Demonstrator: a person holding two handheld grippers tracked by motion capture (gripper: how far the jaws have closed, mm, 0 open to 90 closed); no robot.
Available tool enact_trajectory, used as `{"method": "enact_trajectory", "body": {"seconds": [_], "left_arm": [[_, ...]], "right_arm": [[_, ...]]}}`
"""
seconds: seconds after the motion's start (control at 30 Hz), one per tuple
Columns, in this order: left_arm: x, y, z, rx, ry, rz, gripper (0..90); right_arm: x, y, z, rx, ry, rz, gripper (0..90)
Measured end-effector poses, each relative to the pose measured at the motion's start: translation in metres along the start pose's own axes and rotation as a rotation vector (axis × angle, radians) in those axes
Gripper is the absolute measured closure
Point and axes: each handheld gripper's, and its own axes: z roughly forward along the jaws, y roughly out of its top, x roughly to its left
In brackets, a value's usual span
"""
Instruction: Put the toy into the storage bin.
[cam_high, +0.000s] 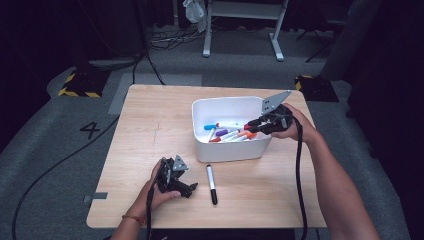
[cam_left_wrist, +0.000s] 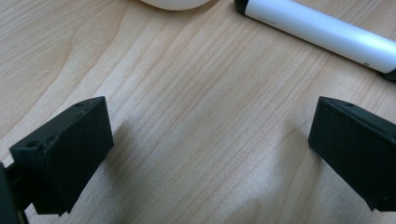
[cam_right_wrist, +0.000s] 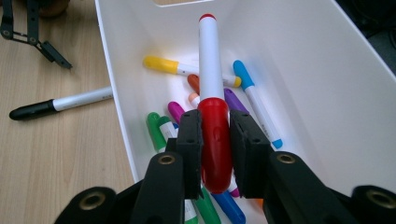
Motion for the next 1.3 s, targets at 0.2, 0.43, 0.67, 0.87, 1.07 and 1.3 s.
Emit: {"method": "enact_trajectory", "body": {"seconds": [0.2, 0.43, 0.67, 0.87, 1.07, 1.3], "left_arm": [[0.0, 0.0, 0.0, 0.0, 0.0, 0.0, 0.0], [0.0, 0.0, 0.0, 0.0, 0.0, 0.0, 0.0], [0.0, 0.0, 0.0, 0.0, 0.0, 0.0, 0.0], [0.0, 0.0, 0.0, 0.0, 0.0, 0.0, 0.0], [0.0, 0.0, 0.0, 0.0, 0.0, 0.0, 0.0], [0.0, 0.0, 0.0, 0.0, 0.0, 0.0, 0.0]], "right_arm": [[0.001, 0.006, 0.012, 0.088, 0.057, -0.034, 75.2], [0.002, 0.007, 0.016, 0.122, 0.082, -0.042, 75.1], [0.001, 0.005, 0.014, 0.107, 0.08, -0.025, 73.2], [0.001, 0.003, 0.011, 0.076, 0.043, -0.005, 68.9], [0.001, 0.0, 0.007, 0.044, 0.006, 0.012, 64.5], [0.007, 0.002, -0.003, -0.025, -0.036, 0.036, 58.3]]}}
